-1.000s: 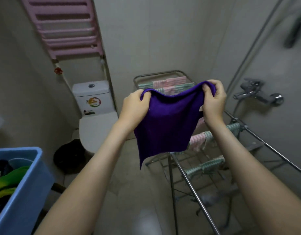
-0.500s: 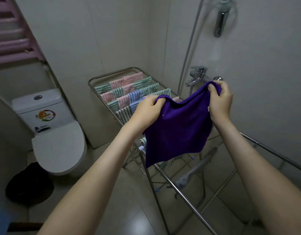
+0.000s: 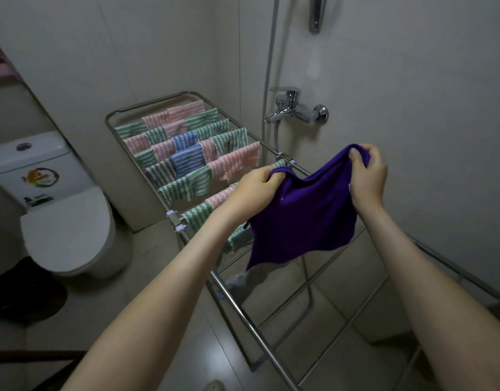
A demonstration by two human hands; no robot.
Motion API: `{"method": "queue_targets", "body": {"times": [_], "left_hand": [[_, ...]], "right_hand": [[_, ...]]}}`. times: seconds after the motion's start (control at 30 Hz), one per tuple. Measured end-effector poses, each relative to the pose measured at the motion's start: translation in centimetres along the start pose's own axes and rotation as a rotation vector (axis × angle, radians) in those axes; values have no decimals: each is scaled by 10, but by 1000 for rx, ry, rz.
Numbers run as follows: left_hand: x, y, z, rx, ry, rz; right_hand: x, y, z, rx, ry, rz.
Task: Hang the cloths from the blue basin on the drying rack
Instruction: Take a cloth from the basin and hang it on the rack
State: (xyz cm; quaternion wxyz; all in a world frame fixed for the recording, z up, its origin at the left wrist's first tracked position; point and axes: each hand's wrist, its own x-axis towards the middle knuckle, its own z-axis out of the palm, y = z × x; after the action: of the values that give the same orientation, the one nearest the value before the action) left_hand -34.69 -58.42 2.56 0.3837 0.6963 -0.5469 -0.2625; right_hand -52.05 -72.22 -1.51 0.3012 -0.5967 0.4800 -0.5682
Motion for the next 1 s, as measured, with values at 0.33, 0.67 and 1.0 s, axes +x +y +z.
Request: {"method": "queue_targets", "body": {"times": [0.33, 0.67, 1.0], "left_hand": [[0, -8, 56, 122, 29, -118], [8, -41, 68, 69, -34, -214], [19, -98, 59, -17, -124, -355]], "right_hand": [[10, 49, -28, 54, -92, 110], [9, 90, -15, 71, -173, 169], [14, 108, 15, -183, -329, 161]]}}
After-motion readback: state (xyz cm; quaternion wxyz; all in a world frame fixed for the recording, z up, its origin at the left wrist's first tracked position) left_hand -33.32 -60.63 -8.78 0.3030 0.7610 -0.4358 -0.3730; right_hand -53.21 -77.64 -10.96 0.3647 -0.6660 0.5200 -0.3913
